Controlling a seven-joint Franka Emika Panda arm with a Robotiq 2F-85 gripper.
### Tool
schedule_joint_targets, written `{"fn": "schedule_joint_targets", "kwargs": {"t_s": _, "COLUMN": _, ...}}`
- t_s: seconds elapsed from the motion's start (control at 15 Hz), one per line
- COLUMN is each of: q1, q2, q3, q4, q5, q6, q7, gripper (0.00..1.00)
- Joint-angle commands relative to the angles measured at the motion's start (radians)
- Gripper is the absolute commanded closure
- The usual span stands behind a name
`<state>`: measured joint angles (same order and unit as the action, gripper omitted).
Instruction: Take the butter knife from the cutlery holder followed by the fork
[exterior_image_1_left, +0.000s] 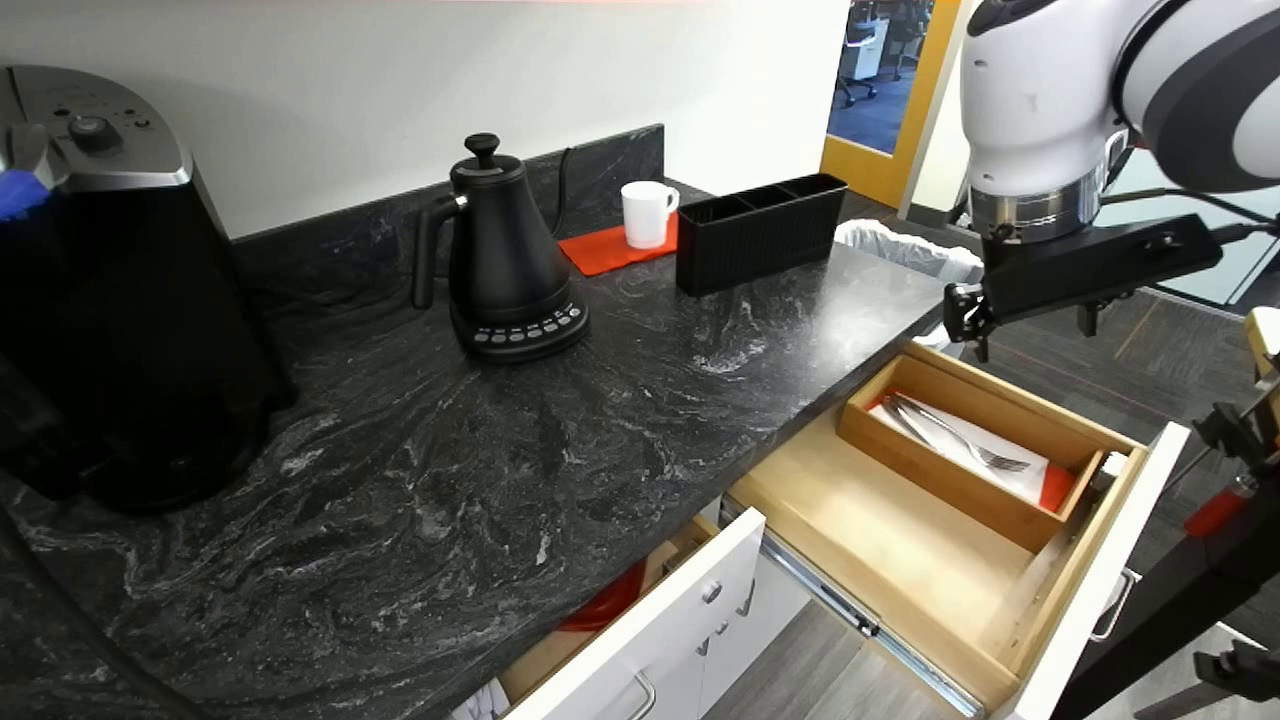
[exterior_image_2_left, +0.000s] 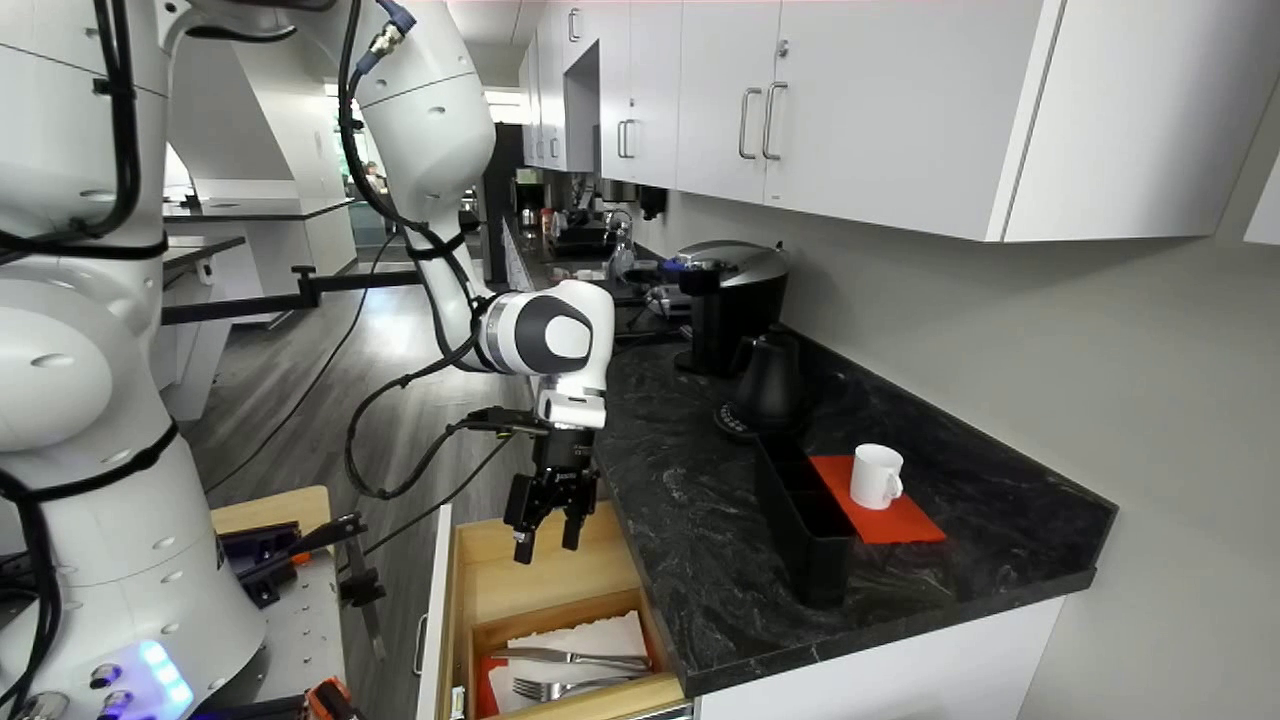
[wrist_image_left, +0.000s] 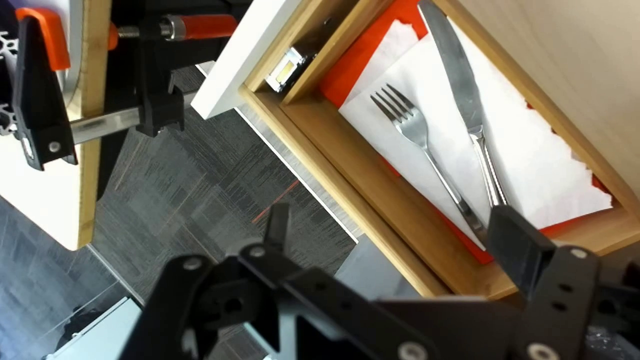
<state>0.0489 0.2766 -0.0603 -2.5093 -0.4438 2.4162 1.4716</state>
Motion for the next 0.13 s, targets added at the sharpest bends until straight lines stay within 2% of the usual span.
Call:
{"fn": "schedule_joint_targets", "kwargs": {"t_s": 0.0, "q1": 0.023, "q2": 0.000, "q3": -0.021, "q4": 0.001, "q5": 0.011, "q6": 0.000, "q7": -0.008, "gripper": 0.00}}
{"fn": "schedule_joint_targets", "kwargs": {"t_s": 0.07, "q1": 0.023, "q2": 0.000, "q3": -0.021, "q4": 0.001, "q5": 0.011, "q6": 0.000, "q7": -0.008, "gripper": 0.00}}
